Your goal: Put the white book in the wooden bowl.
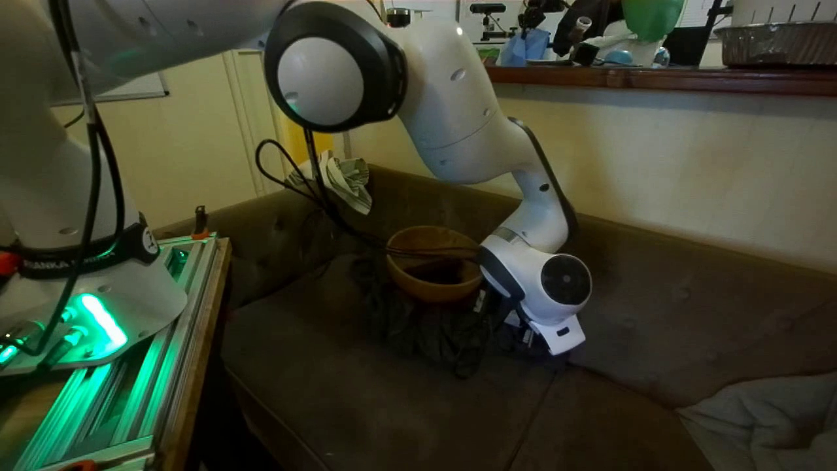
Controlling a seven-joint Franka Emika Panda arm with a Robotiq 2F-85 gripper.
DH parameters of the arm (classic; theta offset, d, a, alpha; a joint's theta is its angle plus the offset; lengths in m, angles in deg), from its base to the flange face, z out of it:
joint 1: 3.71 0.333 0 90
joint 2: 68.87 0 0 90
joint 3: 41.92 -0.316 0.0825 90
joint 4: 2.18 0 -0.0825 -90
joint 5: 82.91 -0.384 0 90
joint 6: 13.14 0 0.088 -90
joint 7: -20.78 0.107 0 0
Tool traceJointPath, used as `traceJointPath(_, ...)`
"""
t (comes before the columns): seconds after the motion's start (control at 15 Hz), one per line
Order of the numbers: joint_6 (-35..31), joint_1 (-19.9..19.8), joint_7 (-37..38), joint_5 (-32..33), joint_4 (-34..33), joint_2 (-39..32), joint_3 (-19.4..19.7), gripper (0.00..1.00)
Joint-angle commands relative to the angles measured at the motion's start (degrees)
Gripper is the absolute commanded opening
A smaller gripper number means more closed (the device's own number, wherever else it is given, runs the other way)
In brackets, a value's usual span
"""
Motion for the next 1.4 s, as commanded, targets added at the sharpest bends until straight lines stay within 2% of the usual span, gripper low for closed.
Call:
traceJointPath(0.0,-0.9,-4.5,-10.3,-2.5,13.8,10.6,-2.2,0.06)
traceJointPath(0.2,-2.2,-7.7,-19.8,-6.2,21.2,16.6,-3.8,0.06)
traceJointPath(0.4,-2.9,-10.3,-32.4,-13.9,28.9,23.6,-4.9,0.06)
traceJointPath(0.6,-0.4,-9.3,-44.5,-22.5,36.8,32.1,-2.9,0.06)
traceJointPath(0.67,-2.6,-13.0,-47.6,-21.8,39.6,33.9,-7.0,0.06)
traceJointPath(1.0,0.4,-16.2,-62.6,-28.2,51.2,47.6,-12.9,0.06)
traceJointPath(1.2,5.6,-17.7,-66.6,-30.4,56.0,55.4,-17.5,0.06)
traceJointPath(1.27,8.4,-17.9,-65.9,-28.7,55.8,56.0,-18.2,0.06)
traceJointPath(1.33,15.4,-8.3,-65.5,-31.1,56.0,59.5,-8.5,0.06)
